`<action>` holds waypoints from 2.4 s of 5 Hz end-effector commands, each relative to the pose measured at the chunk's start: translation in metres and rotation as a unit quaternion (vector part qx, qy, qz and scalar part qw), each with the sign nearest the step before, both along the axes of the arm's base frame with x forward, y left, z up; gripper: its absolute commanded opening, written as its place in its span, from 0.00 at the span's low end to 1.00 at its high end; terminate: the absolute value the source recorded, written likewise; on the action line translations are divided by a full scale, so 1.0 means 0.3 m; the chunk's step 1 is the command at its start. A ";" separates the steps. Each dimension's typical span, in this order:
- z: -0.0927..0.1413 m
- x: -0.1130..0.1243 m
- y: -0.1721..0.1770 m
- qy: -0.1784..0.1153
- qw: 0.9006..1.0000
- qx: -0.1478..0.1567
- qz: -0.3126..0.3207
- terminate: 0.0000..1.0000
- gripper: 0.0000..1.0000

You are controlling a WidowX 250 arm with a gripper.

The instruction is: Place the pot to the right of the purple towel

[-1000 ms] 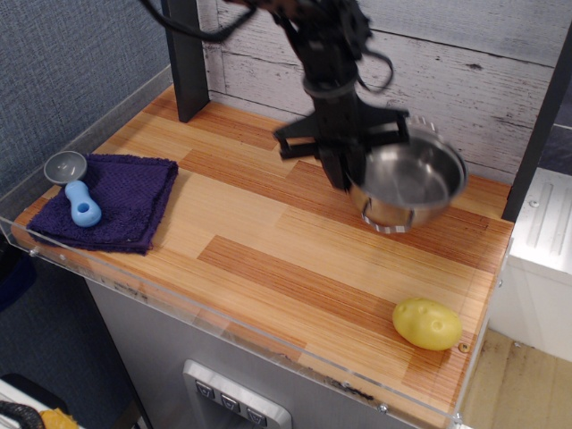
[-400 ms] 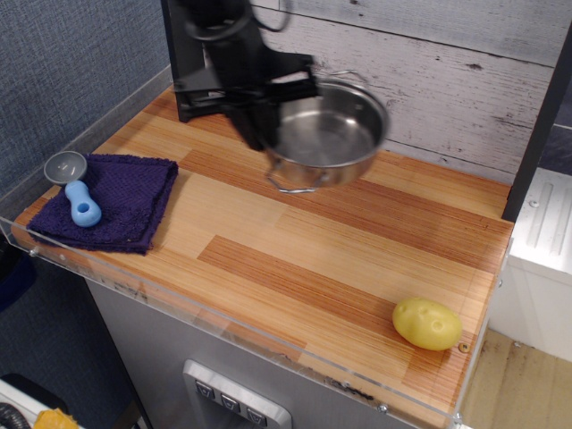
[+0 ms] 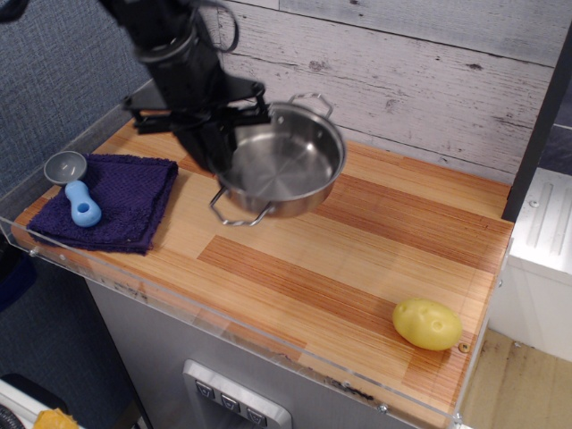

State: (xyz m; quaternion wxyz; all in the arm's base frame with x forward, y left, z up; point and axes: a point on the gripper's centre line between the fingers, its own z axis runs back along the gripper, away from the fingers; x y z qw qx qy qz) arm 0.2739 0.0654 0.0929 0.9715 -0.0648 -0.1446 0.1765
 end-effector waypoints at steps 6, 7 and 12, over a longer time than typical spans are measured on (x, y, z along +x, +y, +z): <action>-0.197 -0.105 0.206 0.040 0.998 0.045 -0.026 0.00 0.00; -0.212 -0.105 0.205 0.046 0.998 0.035 -0.023 0.00 0.00; -0.204 -0.095 0.202 0.078 0.997 0.016 -0.001 0.00 1.00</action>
